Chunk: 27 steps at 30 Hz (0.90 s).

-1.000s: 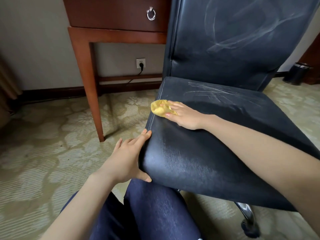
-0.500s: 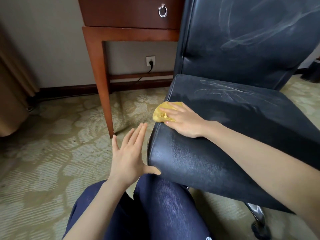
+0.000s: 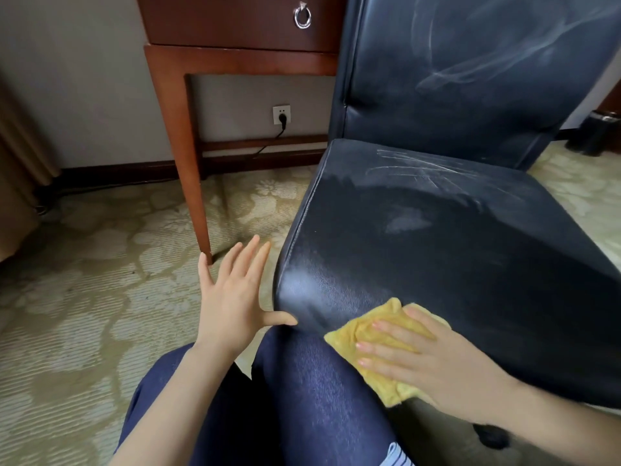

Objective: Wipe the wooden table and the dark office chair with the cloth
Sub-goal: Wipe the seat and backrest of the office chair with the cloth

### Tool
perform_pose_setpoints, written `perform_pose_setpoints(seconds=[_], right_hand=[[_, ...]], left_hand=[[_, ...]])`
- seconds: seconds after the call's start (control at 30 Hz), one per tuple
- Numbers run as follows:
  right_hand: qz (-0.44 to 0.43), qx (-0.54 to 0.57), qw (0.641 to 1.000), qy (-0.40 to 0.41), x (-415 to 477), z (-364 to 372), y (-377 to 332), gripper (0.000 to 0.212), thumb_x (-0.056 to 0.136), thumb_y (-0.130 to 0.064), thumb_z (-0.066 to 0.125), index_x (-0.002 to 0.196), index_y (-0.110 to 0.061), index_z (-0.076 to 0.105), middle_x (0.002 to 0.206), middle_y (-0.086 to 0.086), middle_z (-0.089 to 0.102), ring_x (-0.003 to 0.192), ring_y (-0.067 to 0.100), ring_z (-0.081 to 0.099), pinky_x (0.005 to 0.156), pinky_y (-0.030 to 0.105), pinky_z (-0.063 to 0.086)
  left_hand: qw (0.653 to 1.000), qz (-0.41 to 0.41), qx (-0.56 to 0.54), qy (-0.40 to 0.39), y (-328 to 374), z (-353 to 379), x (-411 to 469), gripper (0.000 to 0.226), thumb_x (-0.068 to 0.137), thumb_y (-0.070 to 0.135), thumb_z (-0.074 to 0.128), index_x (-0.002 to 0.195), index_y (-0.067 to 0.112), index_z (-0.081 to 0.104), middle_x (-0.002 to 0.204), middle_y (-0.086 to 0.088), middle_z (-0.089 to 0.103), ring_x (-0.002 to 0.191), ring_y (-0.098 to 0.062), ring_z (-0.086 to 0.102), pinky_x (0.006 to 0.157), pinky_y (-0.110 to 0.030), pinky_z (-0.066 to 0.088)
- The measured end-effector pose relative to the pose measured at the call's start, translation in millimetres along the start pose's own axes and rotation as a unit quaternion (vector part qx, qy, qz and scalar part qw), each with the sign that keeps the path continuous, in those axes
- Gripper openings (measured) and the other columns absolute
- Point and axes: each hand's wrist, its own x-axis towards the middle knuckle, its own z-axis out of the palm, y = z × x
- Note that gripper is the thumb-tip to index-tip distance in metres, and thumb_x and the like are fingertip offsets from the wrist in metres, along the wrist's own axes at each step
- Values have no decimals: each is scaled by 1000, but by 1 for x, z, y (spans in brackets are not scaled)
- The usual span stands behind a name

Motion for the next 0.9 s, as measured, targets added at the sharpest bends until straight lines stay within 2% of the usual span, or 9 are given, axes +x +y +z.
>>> perform_pose_setpoints(seconds=[0.1, 0.2, 0.3, 0.37, 0.43, 0.53, 0.67, 0.77, 0.9], right_hand=[[-58, -38, 998, 3, -27, 6, 17, 65, 75, -34, 49, 139, -25, 42, 152, -12, 30, 141, 23, 23, 116, 53, 5], [-92, -10, 995, 24, -23, 5, 33, 54, 83, -36, 48, 136, -28, 48, 153, -11, 28, 142, 20, 25, 116, 50, 10], [-77, 43, 995, 48, 3, 0, 33, 46, 86, -39, 50, 131, -29, 56, 149, -13, 38, 143, 19, 24, 116, 49, 14], [-73, 63, 994, 57, 28, -5, 30, 41, 89, -38, 50, 128, -29, 59, 147, -13, 42, 144, 19, 24, 117, 49, 13], [-82, 70, 993, 55, 56, -12, 28, 37, 92, -38, 45, 123, -29, 63, 144, -12, 46, 143, 19, 27, 119, 48, 11], [-103, 45, 994, 13, 104, -24, 26, 34, 94, -41, 42, 116, -30, 66, 140, -13, 50, 142, 17, 29, 119, 46, 9], [-104, 16, 994, -30, 163, -32, 22, 39, 99, -44, 28, 117, -34, 61, 135, -13, 48, 144, 14, 17, 119, 43, -3], [-93, 23, 995, -17, 167, -34, 26, 35, 97, -42, 33, 119, -35, 60, 137, -12, 48, 144, 16, 19, 118, 45, 2], [-44, 96, 993, 47, 122, -25, 30, 38, 92, -39, 51, 130, -34, 56, 148, -6, 42, 144, 24, 24, 117, 49, 17]], left_hand=[[998, -9, 1, -68, -1, -1, 4, 109, 41, 93, 31, 116, 23, 65, 133, 5, 55, 139, -23, 29, 108, -63, 0], [989, -14, -62, -134, -3, 3, 6, 95, 48, 86, 48, 125, 31, 59, 140, 18, 43, 143, -16, 12, 110, -57, -5], [971, -9, -172, -164, -8, 3, 8, 71, 65, 40, 81, 131, 33, 54, 149, 17, 30, 145, -18, 4, 115, -51, 5], [959, -16, -226, -170, -13, 2, 8, 72, 72, 5, 71, 134, 31, 49, 152, 13, 24, 146, -20, -1, 117, -43, 6], [950, -17, -256, -175, -15, 0, 6, 81, 69, -14, 50, 137, 28, 46, 154, 11, 20, 146, -20, -5, 117, -32, 2], [939, -18, -290, -183, -19, 0, 6, 89, 63, -21, 33, 140, 23, 43, 154, 13, 17, 145, -17, -7, 113, -26, -1], [939, 2, -289, -188, -26, 3, 5, 87, 64, -24, 28, 141, 16, 36, 148, 10, 22, 145, -15, -3, 113, -21, -7], [923, -4, -321, -211, -31, 5, 1, 90, 67, -26, 28, 137, 29, 21, 141, 16, 21, 143, -10, -4, 111, -12, -10], [940, -40, -296, -167, -32, 3, 7, 84, 70, -24, 35, 143, 18, 32, 154, -1, 22, 146, -17, 6, 119, -34, 2]])
